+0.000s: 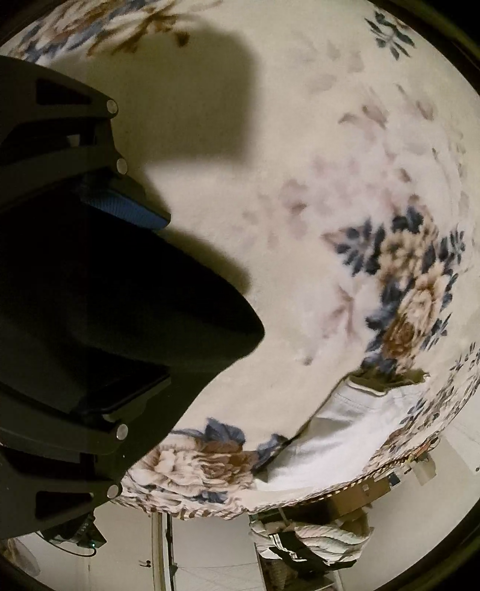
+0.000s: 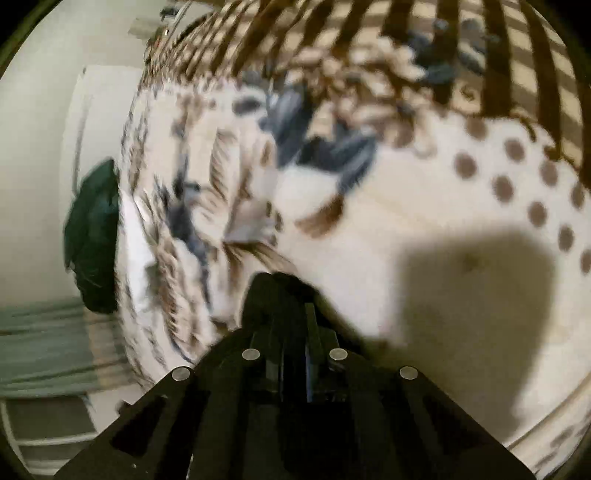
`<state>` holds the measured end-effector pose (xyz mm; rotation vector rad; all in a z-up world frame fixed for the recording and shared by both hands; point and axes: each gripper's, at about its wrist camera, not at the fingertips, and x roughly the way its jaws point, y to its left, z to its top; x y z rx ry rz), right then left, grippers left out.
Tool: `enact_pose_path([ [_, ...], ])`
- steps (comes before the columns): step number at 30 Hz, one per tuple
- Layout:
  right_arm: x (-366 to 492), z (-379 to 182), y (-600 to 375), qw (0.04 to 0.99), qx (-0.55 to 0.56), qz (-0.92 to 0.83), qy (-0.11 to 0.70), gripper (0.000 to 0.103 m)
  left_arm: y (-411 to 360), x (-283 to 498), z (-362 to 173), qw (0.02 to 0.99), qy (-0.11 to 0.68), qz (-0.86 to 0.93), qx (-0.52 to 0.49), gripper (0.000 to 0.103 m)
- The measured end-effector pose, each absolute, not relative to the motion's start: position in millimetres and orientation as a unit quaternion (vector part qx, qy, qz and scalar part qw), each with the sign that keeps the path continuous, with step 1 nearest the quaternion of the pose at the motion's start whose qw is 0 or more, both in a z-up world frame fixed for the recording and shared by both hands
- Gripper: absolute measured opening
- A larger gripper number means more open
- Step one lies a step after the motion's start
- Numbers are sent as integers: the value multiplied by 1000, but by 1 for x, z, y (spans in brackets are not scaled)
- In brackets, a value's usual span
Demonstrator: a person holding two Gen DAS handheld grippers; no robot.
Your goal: Fold small clothes
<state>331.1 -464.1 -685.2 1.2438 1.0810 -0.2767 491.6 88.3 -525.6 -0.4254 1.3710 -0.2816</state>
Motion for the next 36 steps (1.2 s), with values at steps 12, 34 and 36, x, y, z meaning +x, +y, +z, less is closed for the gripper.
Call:
enact_pose_path([
  [12, 270, -662, -405, 670, 422, -78, 606, 83, 136, 413, -492, 766, 605, -100, -193, 77],
  [34, 230, -675, -411, 664, 525, 23, 532, 86, 151, 411, -501, 769, 583, -158, -208, 90],
  [36, 234, -664, -399, 684, 481, 24, 547, 93, 152, 410, -508, 756, 590, -175, -225, 94],
])
